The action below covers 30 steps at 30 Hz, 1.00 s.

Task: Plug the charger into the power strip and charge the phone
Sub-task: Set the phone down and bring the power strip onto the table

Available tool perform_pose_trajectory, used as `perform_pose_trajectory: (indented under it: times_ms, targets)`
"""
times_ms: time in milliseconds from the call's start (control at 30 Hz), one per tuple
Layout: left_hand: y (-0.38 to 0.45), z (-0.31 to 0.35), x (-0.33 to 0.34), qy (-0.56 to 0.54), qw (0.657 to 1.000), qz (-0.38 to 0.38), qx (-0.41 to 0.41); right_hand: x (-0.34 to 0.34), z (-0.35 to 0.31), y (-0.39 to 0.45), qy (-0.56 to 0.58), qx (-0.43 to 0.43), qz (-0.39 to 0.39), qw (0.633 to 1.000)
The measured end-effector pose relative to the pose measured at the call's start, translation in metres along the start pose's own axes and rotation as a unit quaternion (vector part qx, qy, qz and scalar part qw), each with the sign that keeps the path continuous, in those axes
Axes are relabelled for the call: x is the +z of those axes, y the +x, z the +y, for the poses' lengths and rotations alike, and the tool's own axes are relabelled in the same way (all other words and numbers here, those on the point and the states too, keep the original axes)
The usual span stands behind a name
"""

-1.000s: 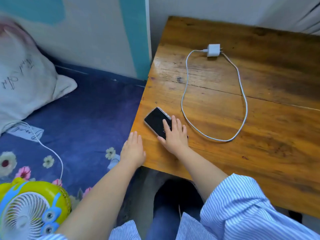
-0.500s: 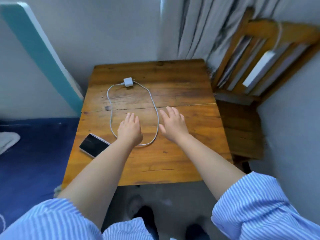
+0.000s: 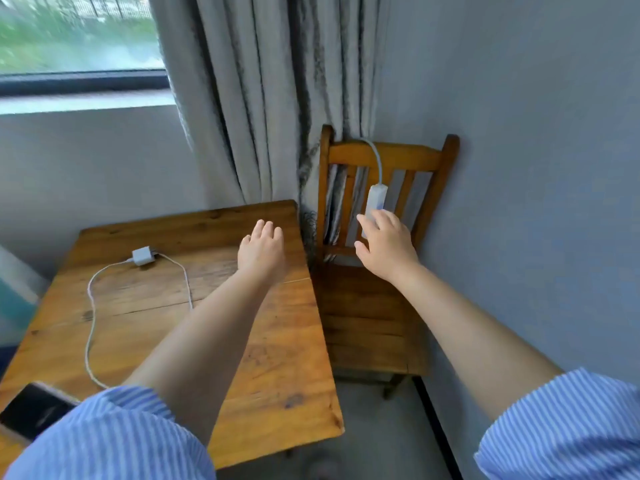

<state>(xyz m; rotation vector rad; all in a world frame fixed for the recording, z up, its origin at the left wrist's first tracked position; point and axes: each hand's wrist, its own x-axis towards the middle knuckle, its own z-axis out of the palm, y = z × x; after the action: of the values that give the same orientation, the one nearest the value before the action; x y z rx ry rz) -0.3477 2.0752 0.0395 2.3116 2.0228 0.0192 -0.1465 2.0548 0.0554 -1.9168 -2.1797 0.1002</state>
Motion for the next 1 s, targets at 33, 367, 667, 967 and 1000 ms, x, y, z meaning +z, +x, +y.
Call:
perform_pose_trajectory:
  times_ms: [33,367,667,967,1000]
  targets:
    - [0.012,0.011,-0.003,-0.002,1.0,0.001,0.004,-0.005,0.013,0.008,-0.004,0.005,0.004,1.0]
    - [0.165,0.079,-0.032,-0.019,0.999,-0.003,0.039,-0.05,0.12,0.138,-0.049,0.039,0.037,0.997]
    - [0.263,0.141,-0.035,-0.017,0.997,-0.061,0.041,-0.032,0.185,0.239,-0.033,0.033,-0.009,0.999]
    - [0.31,0.191,0.003,-0.179,0.975,-0.093,-0.092,0.019,0.228,0.286,0.014,0.0,-0.081,0.997]
    - [0.313,0.194,0.007,-0.197,0.971,-0.088,-0.103,0.022,0.232,0.286,0.022,-0.009,-0.074,0.997]
